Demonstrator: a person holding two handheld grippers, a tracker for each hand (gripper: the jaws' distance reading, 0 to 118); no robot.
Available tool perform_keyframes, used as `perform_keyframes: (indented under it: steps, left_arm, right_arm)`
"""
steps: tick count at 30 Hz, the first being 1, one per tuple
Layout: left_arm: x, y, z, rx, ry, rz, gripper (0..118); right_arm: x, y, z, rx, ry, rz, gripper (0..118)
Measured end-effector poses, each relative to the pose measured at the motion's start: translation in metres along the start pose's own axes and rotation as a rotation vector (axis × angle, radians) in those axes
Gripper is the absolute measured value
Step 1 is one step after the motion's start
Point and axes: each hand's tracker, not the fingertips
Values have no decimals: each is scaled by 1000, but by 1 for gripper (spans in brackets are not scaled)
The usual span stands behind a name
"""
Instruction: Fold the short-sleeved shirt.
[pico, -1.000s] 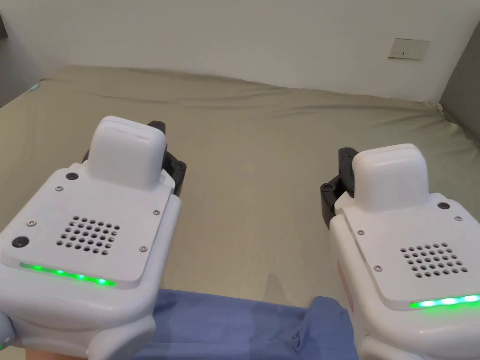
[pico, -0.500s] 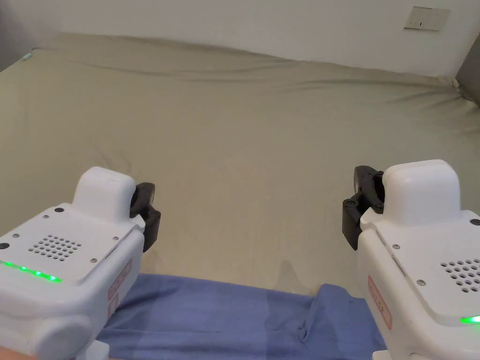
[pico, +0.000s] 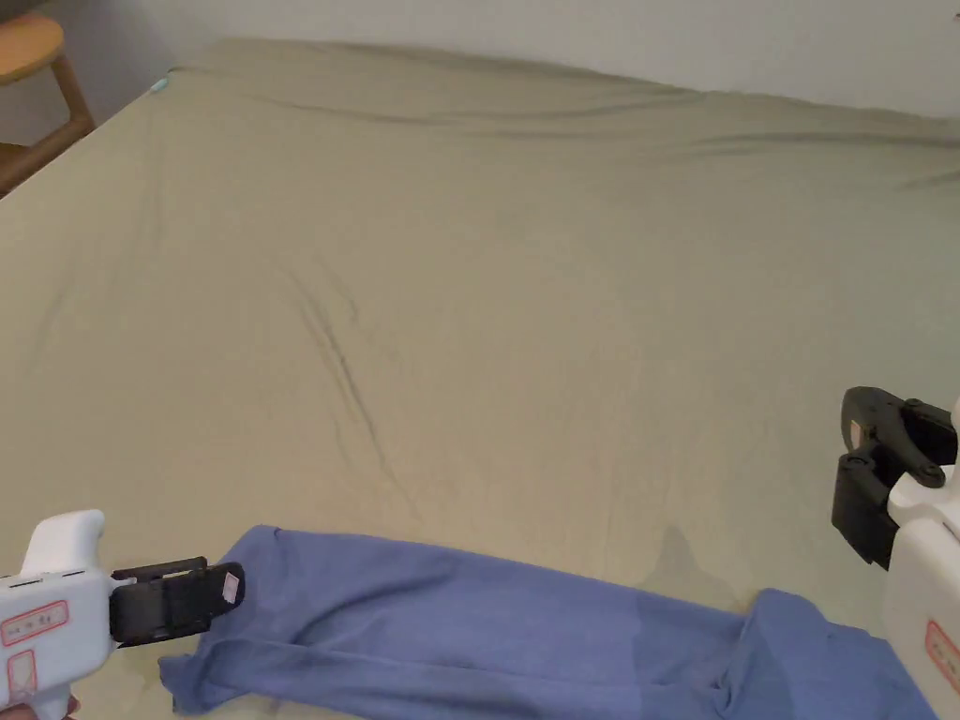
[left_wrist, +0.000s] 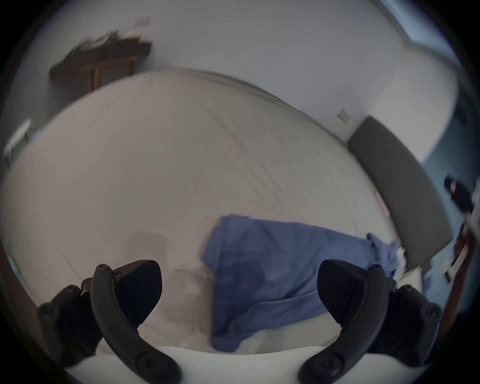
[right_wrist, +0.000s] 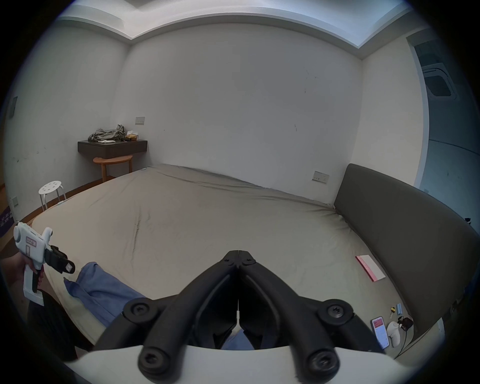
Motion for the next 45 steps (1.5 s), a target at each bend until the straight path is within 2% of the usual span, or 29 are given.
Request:
perform_keyframes:
  steps: [6, 9, 12, 14, 15, 16, 17, 18, 19, 20, 21, 22, 23, 25, 34, 42, 45]
  left_arm:
    - [-44, -9, -26, -130, -291, 306, 117]
    - [-40, -19, -40, -93, -421, 334, 117]
    - [-28, -23, -59, -140, -525, 433, 117]
    - [-18, -21, -63, -108, -513, 423, 116]
    - [-17, -17, -65, -100, -532, 451, 98]
    - [-18, -16, -69, -114, -554, 500, 60]
    - [-15, -18, -75, -149, -471, 532, 12]
    - [-12, -18, -81, -177, -325, 466, 11]
    - [-6, -21, -88, -196, -220, 340, 11]
    - [-12, -23, -83, -138, -413, 386, 11]
    - [-13, -20, -82, -165, -389, 452, 11]
    - [-10, -19, -82, -155, -339, 451, 11]
    - [-8, -20, -80, -151, -367, 442, 11]
    - [-1, -17, -74, -142, -323, 361, 11]
    - [10, 1, -59, -117, -206, 182, 11]
    - [3, 16, -42, -103, -153, 146, 11]
    - [-11, 21, -31, -66, -116, 178, 11]
  right_arm:
    - [-12, -2, -6, -29, 36, 9, 2]
    - [-15, -2, -6, -35, 38, 9, 2]
    - [-16, 0, -5, -39, 43, 3, 2]
    - [-17, 0, -5, -41, 51, -3, 2]
    - [-17, 1, -5, -41, 52, -3, 2]
    - [-18, 1, -5, -40, 53, -2, 2]
    - [-18, 2, -4, -38, 54, 1, 2]
    - [-18, 2, -4, -38, 56, 3, 2]
    - [-18, 2, -4, -39, 57, 3, 2]
    - [-18, 2, -4, -39, 57, 3, 2]
    - [-17, 2, -3, -40, 56, 5, 2]
    - [-17, 2, -2, -41, 53, 7, 2]
    - [-15, 2, -1, -41, 50, 9, 2]
    - [-12, 2, 0, -44, 47, 8, 2]
    - [-7, 1, 0, -52, 28, 13, 2]
    - [-2, 1, 1, -58, 8, 11, 2]
    - [0, 0, 0, -60, 1, 5, 2]
